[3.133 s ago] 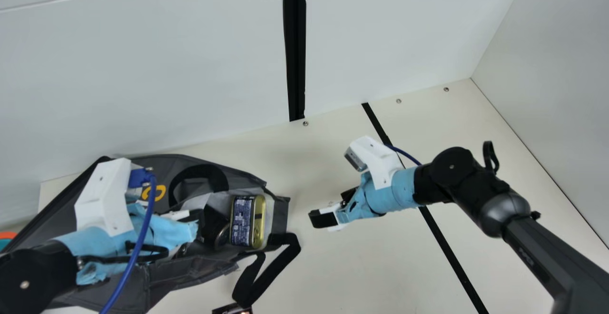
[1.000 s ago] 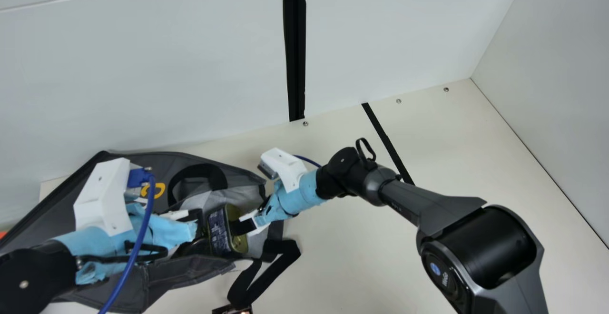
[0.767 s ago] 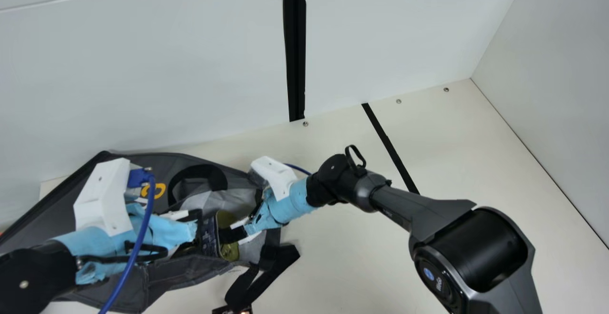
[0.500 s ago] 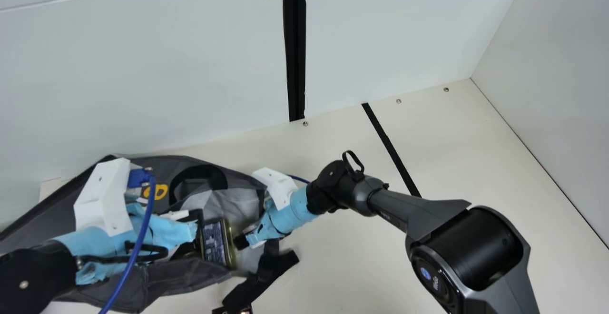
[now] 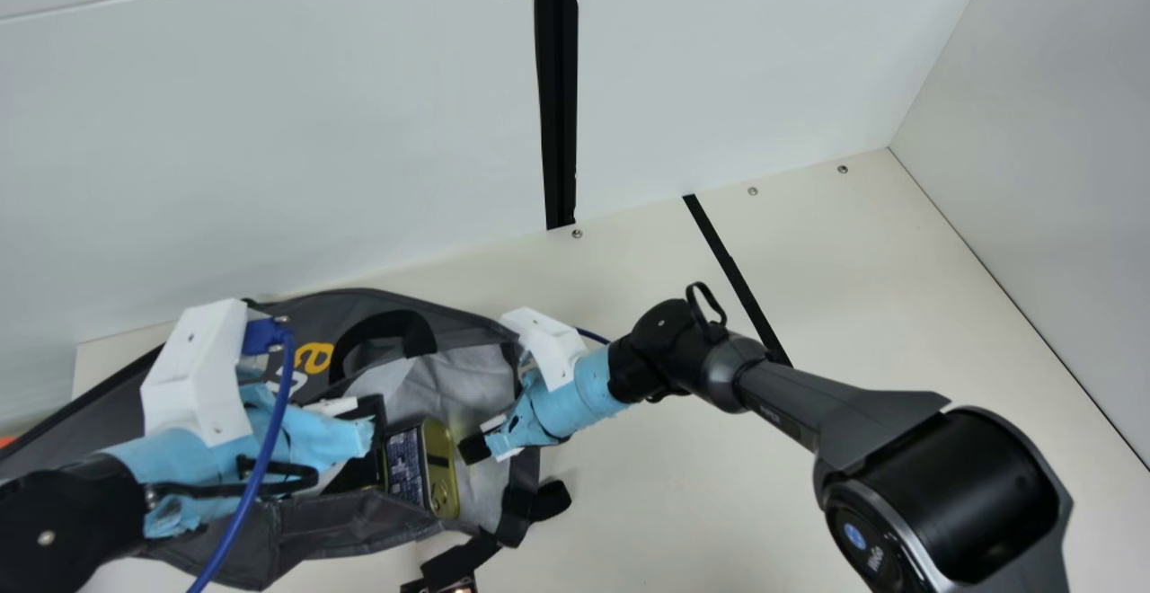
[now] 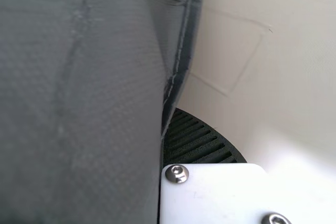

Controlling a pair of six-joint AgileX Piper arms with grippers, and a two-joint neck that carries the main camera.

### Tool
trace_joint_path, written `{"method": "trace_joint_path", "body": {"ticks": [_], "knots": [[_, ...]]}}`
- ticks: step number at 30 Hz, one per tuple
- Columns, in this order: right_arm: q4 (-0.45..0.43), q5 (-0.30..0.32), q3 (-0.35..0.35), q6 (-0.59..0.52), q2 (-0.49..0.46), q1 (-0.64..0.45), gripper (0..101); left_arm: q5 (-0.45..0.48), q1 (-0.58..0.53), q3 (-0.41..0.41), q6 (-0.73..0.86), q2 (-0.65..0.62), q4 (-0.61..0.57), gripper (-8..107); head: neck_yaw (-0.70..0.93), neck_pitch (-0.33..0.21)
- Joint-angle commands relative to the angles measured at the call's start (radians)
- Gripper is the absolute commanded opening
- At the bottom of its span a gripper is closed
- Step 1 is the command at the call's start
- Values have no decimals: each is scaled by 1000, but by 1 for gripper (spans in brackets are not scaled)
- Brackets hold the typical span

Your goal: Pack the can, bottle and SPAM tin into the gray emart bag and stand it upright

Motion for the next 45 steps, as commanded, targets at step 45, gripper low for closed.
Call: {"method": "trace_joint_path", "body": {"ticks": [45], "knots": [[213, 323, 130, 319, -479, -253, 0, 4, 22, -286, 130, 32, -157, -8, -1, -23]]}}
